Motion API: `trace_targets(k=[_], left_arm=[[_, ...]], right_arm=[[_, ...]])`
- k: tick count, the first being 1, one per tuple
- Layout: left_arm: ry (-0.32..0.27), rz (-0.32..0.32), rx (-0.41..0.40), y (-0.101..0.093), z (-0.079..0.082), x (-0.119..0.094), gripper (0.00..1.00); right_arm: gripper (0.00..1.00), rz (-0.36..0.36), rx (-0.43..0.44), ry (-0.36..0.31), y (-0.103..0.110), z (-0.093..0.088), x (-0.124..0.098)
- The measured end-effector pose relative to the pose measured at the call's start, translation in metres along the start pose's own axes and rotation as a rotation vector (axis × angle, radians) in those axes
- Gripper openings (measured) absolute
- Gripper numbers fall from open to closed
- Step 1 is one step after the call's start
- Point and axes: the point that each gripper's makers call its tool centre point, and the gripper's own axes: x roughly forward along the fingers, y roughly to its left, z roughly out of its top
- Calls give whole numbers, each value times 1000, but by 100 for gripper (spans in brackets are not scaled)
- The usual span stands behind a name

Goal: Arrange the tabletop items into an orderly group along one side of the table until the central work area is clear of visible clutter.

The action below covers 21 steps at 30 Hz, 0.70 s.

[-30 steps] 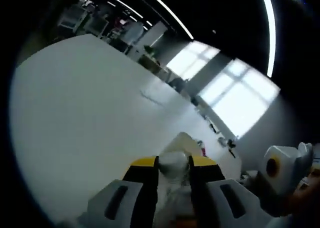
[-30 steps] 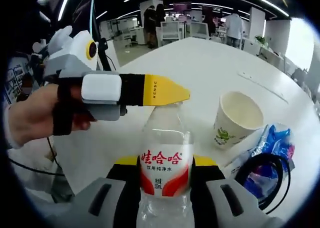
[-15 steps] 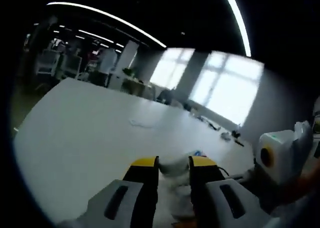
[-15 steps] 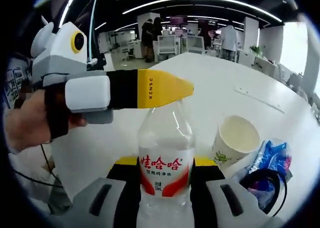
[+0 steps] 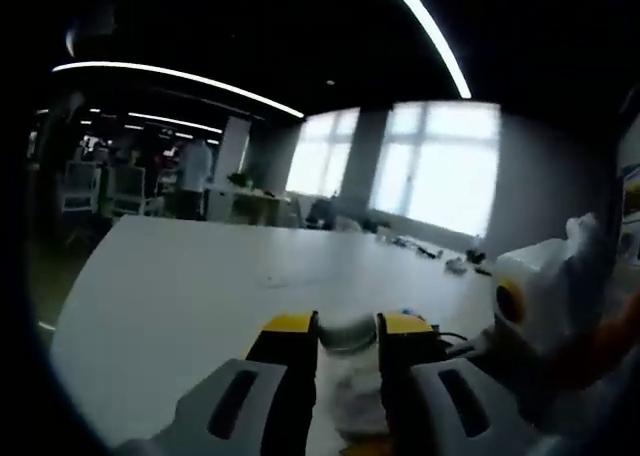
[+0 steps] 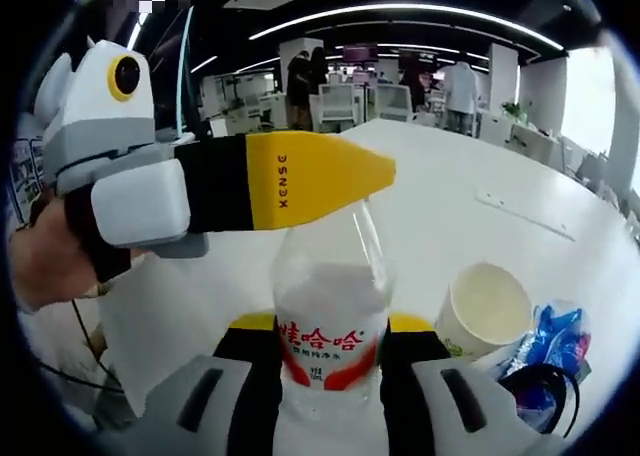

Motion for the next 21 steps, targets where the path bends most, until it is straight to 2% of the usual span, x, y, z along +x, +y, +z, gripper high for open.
trace_targets(k=[3,5,6,7,8,21], left_arm=[[-11,-19,22,-4,4,1,18],[-20,-37,16,-7,6,0,18],[-39,-59,-13,-11,10,0,17],[-28,-66,-15,-12,8,-1,17],[-29,-66,38,-13,9,-1,17],[-29,-132,63,-26,8,-7,17]], right_arm=[[34,-11,-9,-15,-2,3,0],[34,-15,-15,-17,-4,2,0],[34,-19,-20,-23,-5,2,0],[34,-20,-18,-28,-5,3,0],[34,-26,-21,-26,-6,3,0],[35,-49,-15,-43,-3,-1,-4]])
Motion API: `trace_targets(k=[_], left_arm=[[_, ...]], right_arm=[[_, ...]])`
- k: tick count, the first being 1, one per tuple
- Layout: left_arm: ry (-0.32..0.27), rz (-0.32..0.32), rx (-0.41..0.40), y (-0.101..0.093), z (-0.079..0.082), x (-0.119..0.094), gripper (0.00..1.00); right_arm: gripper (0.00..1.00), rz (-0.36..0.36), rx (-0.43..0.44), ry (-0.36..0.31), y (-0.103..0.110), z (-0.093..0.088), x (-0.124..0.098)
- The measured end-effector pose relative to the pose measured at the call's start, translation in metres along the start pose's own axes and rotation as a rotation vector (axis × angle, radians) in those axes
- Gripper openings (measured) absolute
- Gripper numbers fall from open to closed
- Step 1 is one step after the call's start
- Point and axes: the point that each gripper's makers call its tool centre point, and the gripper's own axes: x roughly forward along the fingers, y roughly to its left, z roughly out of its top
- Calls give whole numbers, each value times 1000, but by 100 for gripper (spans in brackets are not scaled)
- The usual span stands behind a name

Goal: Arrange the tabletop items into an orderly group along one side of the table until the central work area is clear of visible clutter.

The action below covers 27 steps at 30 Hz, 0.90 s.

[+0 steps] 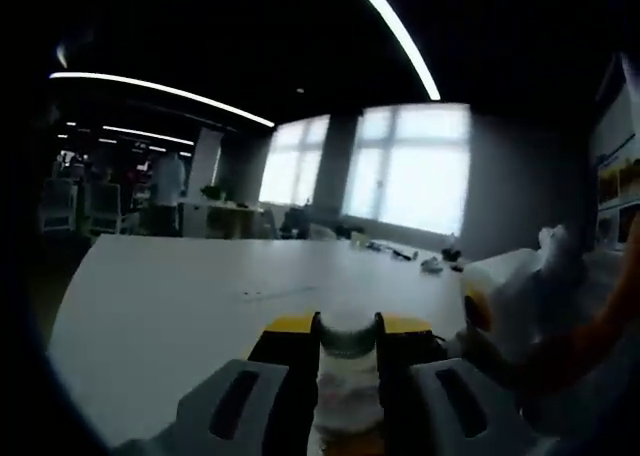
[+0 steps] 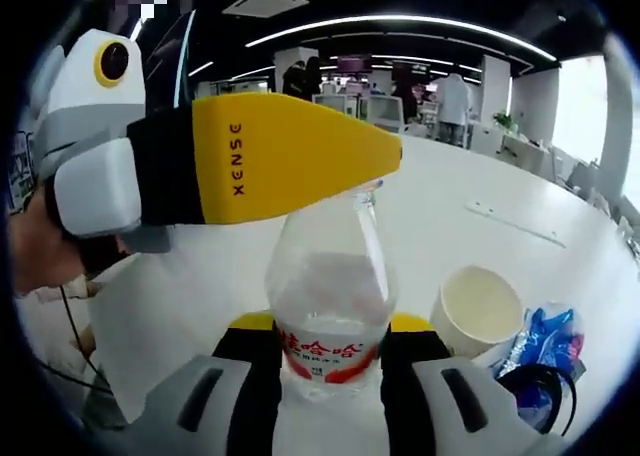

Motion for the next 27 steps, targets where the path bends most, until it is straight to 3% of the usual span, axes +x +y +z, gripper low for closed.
trace_targets(k=[10,27], left_arm=[[3,-71,72,-24,-3,-6,18],[5,-85,115,-36,-5,-8,18]], right_arm=[[36,-42,11,-20,2,-9,-9],[36,-74,22,-33,1,-13,-13]])
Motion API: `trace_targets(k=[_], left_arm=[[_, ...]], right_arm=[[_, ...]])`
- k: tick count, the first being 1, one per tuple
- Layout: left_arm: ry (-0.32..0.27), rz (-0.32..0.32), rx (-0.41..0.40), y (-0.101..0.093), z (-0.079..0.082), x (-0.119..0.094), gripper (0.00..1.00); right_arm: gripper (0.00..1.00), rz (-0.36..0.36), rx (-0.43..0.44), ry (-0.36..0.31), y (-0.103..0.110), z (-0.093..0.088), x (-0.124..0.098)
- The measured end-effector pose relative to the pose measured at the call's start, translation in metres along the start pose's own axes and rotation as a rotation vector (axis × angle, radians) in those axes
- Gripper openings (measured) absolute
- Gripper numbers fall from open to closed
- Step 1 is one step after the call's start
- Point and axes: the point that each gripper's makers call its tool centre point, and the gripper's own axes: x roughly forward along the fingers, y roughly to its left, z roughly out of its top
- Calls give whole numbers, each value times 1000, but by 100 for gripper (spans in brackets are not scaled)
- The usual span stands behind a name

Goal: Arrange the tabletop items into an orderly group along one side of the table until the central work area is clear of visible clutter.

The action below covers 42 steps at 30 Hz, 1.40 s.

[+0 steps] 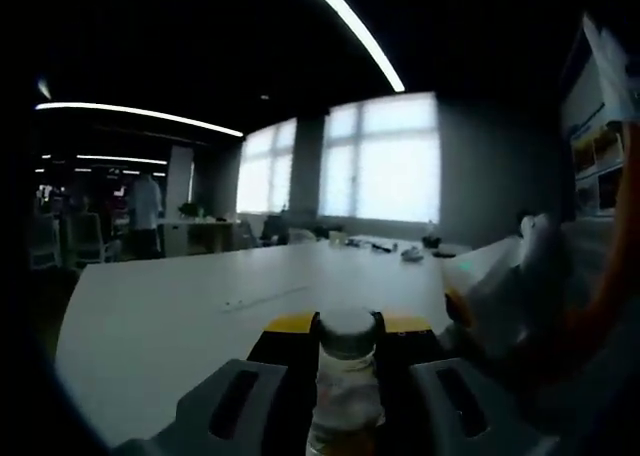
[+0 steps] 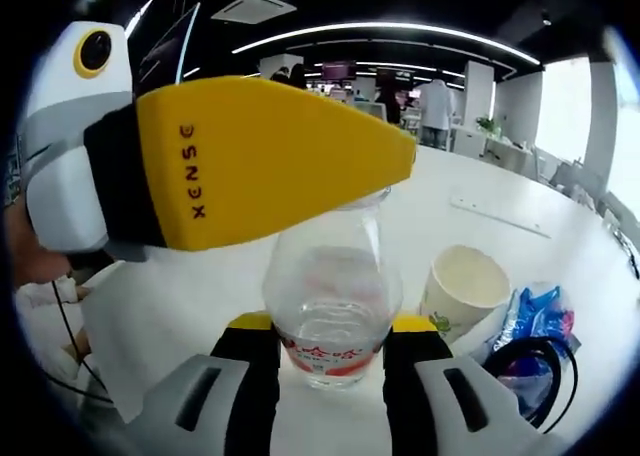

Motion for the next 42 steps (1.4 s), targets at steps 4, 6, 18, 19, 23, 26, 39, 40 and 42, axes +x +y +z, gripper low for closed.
trace_targets(k=[4,6,18,19,23,26,39,40,42], left_arm=[[-1,3,5,-2,0,-1,18],[-3,4,1,-2,0,-1,18],[3,4,-23,1,-3,-1,24],[9,5,-35,2,-5,-1,26],[26,-3,-37,3,-8,-1,33],[34,-12,-39,2,-10,0,36],[81,-49,-131,1,-22,-5,64],[107,-51,-127,0,-27,-5,66],[120,-56,-127,-1,-30,-6,71]], right_arm=[[37,-5,-4,-2,0,0,-1],[37,-5,-7,-2,0,0,0],[40,-6,-21,9,-2,-3,0],[43,-1,-22,12,-1,-4,1],[48,9,-21,22,1,-8,1],[54,20,-4,27,3,-9,2],[73,117,29,76,12,-24,0],[75,124,30,81,12,-27,-1],[76,145,19,106,14,-33,-4]])
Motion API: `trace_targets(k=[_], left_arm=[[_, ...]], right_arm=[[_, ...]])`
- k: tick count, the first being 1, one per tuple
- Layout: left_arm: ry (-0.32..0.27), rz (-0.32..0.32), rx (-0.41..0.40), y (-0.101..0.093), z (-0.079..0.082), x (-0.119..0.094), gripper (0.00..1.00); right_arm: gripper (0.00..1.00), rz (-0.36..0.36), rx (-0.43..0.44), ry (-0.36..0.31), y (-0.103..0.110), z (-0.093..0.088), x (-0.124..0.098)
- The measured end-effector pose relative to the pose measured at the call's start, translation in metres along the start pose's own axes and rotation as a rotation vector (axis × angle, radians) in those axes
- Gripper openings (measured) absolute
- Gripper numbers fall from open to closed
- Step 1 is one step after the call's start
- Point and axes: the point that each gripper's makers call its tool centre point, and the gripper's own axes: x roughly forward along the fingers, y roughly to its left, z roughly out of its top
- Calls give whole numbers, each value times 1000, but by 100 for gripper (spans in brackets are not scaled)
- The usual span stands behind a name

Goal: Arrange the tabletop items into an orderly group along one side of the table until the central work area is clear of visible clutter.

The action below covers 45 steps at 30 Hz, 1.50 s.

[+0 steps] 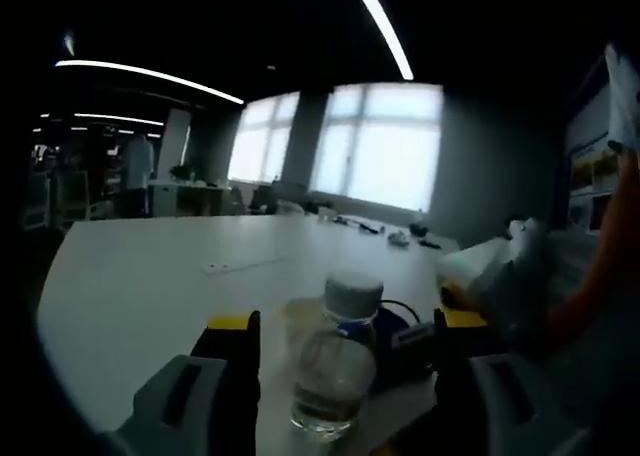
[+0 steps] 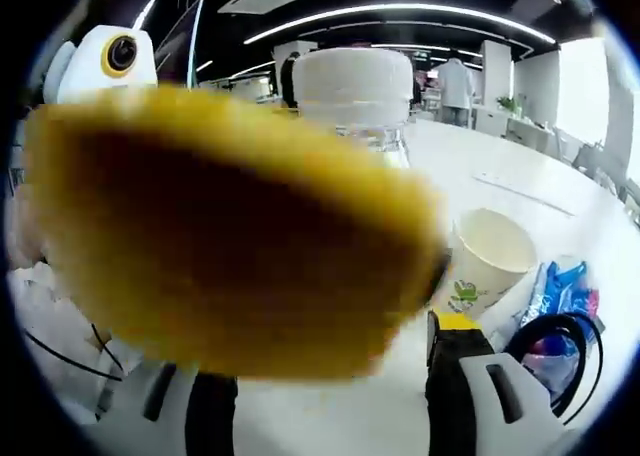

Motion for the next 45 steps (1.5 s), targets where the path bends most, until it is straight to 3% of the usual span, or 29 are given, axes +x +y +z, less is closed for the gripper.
trace_targets(k=[14,18,32,45], left_arm=[[18,11,-33,2,-7,-7,73],[47,21,14,0,-11,-10,72],[67,60,-44,-2,-25,-20,75],[92,114,-50,-8,-30,-30,75]], right_arm=[[87,74,-53,23,2,-7,-14],[95,116,-86,29,5,-8,-17],[94,218,-145,61,7,-18,-33],[94,372,-173,94,13,-23,-51]])
